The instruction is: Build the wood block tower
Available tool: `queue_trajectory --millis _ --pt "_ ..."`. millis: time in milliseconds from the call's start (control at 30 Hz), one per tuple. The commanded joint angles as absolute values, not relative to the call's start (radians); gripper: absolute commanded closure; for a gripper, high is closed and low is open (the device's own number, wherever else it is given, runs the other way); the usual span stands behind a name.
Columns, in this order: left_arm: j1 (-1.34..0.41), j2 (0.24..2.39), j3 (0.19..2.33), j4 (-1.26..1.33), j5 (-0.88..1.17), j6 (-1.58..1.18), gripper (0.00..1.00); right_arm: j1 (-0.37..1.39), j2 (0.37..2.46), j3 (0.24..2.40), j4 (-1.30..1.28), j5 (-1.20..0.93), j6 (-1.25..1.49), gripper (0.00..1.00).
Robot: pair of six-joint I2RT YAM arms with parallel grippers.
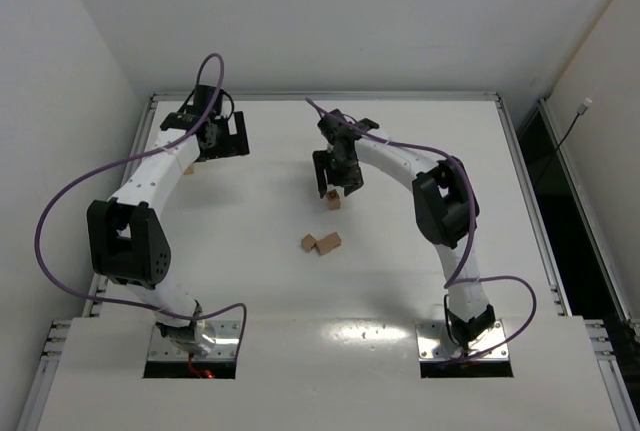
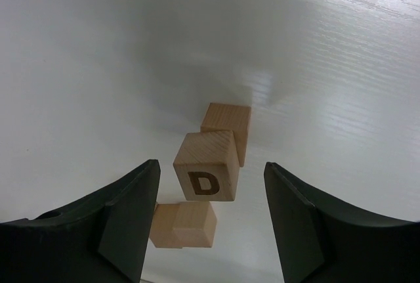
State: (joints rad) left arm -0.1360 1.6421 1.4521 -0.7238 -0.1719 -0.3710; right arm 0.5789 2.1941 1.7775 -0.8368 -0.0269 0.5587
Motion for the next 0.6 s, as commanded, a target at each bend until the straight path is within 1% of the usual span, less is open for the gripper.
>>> queue_trajectory --millis 0,400,467,567 --pt "-0.130 1.649 1.494 -0.713 -0.157 -0.368 0.00 0.594 2.192 1.789 -0.807 -0.025 0.538 0.38" --pt "-0.130 1.649 1.503 -0.713 -0.156 -0.368 0.00 0.594 2.249 1.821 -0.816 0.017 0.548 0.39" --pt "-0.121 1.649 1.503 -0.713 -0.156 -0.368 0.00 0.603 2.249 1.821 -0.816 0.043 0.548 0.40" --pt "-0.121 1.649 1.503 -0.713 -0.156 -0.368 0.00 0.603 2.260 1.821 -0.825 0.052 0.548 0.45"
